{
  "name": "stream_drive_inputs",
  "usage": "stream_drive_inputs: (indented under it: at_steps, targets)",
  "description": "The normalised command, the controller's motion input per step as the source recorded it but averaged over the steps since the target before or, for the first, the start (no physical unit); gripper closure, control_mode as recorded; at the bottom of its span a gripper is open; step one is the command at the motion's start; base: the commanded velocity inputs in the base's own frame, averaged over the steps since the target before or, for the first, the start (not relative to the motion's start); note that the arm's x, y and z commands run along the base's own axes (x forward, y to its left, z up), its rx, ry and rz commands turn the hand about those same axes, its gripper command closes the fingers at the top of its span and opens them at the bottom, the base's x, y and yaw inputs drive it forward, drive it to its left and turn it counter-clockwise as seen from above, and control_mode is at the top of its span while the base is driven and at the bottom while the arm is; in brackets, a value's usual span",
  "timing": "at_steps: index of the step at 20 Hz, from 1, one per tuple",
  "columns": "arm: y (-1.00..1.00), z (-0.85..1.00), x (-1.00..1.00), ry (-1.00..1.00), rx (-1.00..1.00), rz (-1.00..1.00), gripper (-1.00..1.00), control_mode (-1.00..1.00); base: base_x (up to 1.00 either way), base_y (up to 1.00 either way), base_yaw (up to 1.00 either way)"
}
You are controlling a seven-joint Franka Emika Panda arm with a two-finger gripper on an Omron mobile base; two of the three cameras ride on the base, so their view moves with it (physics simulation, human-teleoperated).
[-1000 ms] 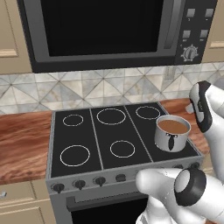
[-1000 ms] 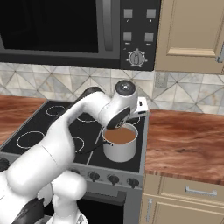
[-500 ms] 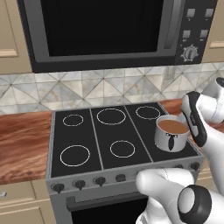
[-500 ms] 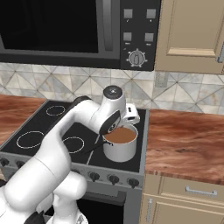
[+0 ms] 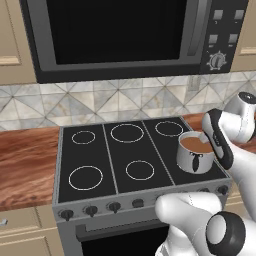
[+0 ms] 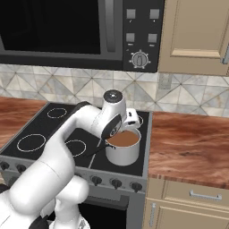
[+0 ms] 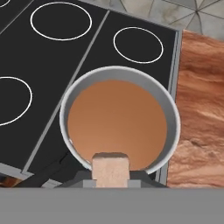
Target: Pick up the sugar cube(s) and place them in the saucepan with hot chocolate.
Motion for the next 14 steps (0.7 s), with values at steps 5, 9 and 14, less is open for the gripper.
stream_drive_inputs:
  at_steps: [5,9,14]
  targets:
    - [0.00,-0.09,0.09,0.00,0.00,0.00,1.00,-1.00,0.00,0.00,0.00]
    - [0.00,-0.09,0.05,0.00,0.00,0.00,1.00,-1.00,0.00,0.00,0.00]
    - [0.00,-0.10,0.04,0.00,0.00,0.00,1.00,-1.00,0.00,0.00,0.00]
